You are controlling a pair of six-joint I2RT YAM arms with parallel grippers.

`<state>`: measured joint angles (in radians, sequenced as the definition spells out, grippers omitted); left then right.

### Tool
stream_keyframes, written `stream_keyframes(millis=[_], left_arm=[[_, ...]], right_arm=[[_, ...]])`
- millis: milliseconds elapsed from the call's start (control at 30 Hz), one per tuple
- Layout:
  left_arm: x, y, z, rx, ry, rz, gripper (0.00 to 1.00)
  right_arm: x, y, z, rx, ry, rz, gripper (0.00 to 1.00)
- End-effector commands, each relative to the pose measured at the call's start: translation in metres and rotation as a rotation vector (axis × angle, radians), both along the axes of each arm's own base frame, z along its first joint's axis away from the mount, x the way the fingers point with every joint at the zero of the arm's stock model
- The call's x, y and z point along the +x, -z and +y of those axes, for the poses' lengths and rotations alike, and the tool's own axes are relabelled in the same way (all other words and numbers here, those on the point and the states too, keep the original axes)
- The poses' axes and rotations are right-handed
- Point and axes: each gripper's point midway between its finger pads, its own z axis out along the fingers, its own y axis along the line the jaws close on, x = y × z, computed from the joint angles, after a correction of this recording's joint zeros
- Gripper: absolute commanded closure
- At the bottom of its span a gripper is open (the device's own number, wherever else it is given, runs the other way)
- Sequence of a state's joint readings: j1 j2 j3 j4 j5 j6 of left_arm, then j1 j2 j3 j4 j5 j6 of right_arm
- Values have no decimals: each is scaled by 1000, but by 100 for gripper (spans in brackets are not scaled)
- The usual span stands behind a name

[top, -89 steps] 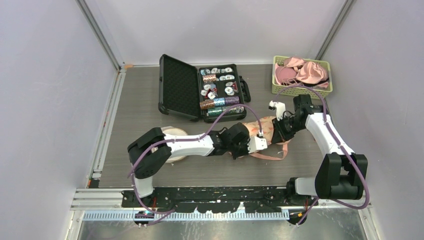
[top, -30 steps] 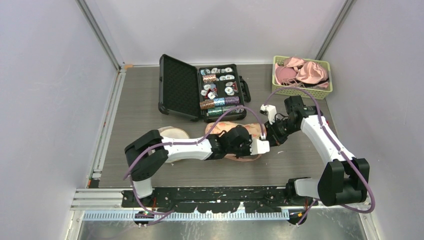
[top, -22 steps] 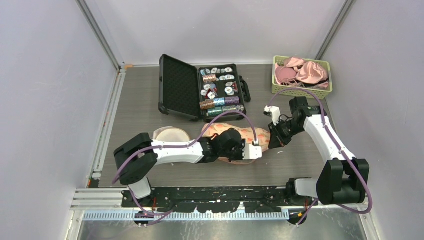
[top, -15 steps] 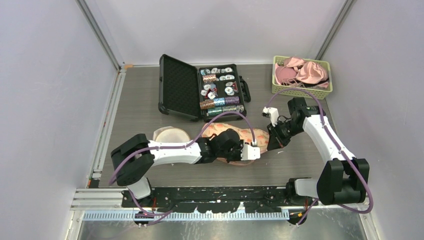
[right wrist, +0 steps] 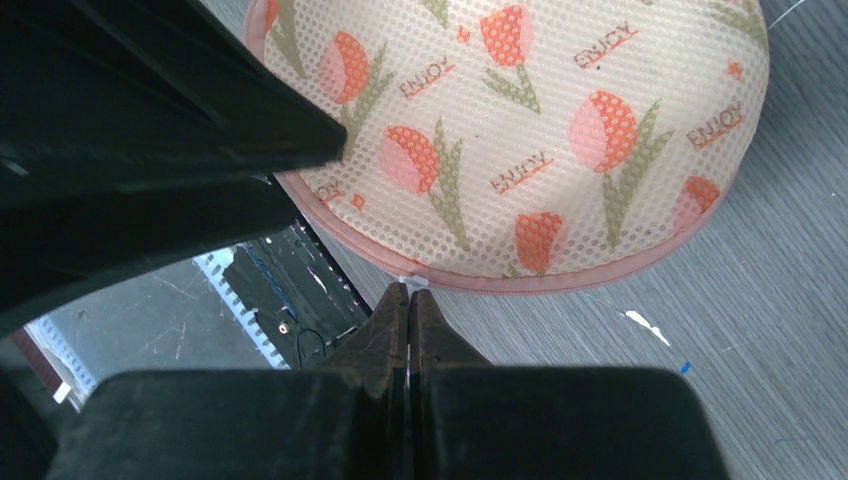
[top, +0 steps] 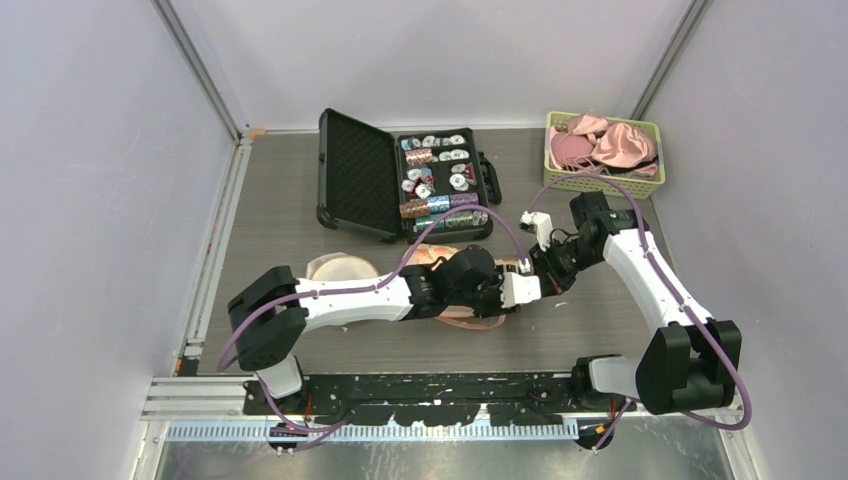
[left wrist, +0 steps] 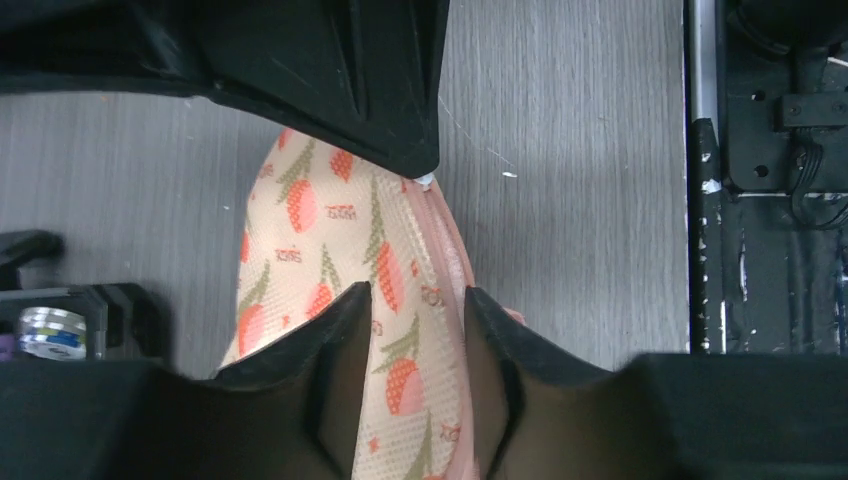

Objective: Unzip the laundry bag and remove the bra
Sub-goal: Unzip the laundry bag at the center of the board.

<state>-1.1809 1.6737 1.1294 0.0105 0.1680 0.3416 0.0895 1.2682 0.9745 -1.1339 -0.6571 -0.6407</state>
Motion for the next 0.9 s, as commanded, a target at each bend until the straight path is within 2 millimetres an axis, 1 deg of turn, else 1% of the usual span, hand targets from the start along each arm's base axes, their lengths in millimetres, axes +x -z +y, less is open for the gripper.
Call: stream_keyframes(millis=[0, 133, 167, 267, 400, 533, 600, 733, 867], left_arm=[[-2, -3, -15, -26, 11, 18, 68], [-3, 6, -8, 8, 31, -7, 96], [-5, 8, -6, 16, 41, -13, 100], [-12, 11, 3, 24, 77, -19, 100], [-22, 15, 14, 31, 110, -7, 100], [-24, 19, 25, 46, 130, -23, 100], [-24, 20, 30, 50, 150, -43, 100], [-29, 27, 44, 93, 189, -54, 100], [-29, 26, 56, 108, 211, -106, 100]], right_arm=[[4, -23, 8, 45, -2, -58, 99], [1, -22, 5, 32, -17, -59, 99], [2, -21, 4, 25, -20, -64, 100], [7, -16, -4, -17, -21, -87, 99], [12, -11, -15, -37, -19, -76, 99], [15, -7, -23, -51, -28, -62, 99], [15, -6, -24, -55, -38, -63, 100], [16, -8, -23, -47, -43, -64, 100], [10, -13, -17, -12, -49, -52, 100]])
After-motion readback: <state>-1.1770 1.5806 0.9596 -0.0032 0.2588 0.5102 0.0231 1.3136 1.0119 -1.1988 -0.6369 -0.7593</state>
